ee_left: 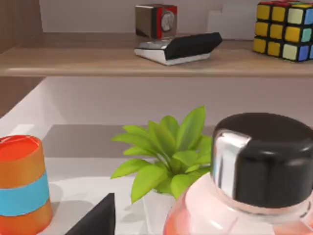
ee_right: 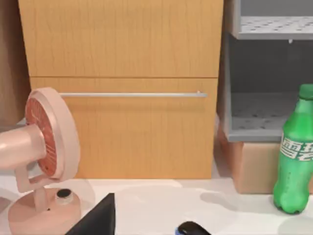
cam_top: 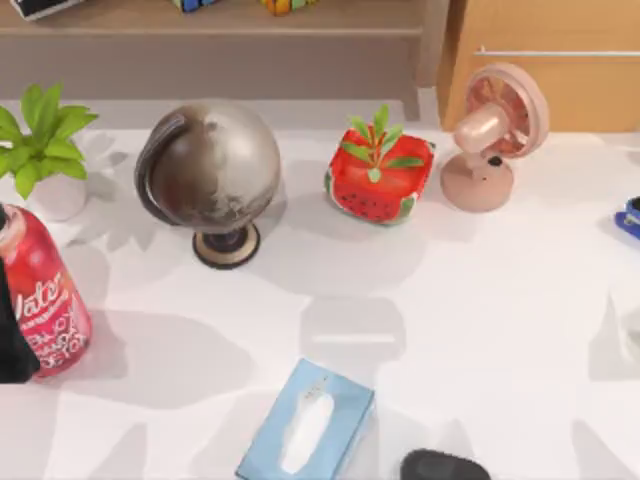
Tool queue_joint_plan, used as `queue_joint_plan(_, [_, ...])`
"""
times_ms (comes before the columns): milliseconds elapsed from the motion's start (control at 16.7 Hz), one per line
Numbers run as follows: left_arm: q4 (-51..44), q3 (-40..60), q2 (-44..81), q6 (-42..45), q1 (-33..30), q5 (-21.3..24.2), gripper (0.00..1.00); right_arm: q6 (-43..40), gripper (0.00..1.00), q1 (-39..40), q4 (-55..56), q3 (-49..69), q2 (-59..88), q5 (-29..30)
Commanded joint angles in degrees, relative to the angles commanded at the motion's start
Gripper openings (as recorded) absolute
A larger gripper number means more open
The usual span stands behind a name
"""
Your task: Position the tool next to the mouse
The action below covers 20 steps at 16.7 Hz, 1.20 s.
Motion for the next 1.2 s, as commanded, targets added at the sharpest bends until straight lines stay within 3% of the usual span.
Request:
queue_joint_plan(240, [0.0,0.0,0.0,0.0,0.0,0.0,1.00,-0.9,1.00,-0.1,-1.2,1.7,1.7,0.0])
queue_joint_plan(540, [0.0,0.0,0.0,0.0,0.0,0.0,1.00,-7.8,1.00,-0.6,-10.5,15.6,16.7,0.0])
queue_joint_plan(1200, [0.0,0.0,0.0,0.0,0.0,0.0,1.00,-32.6,1.00,-2.4,-44.1,68.0,84.4,0.0])
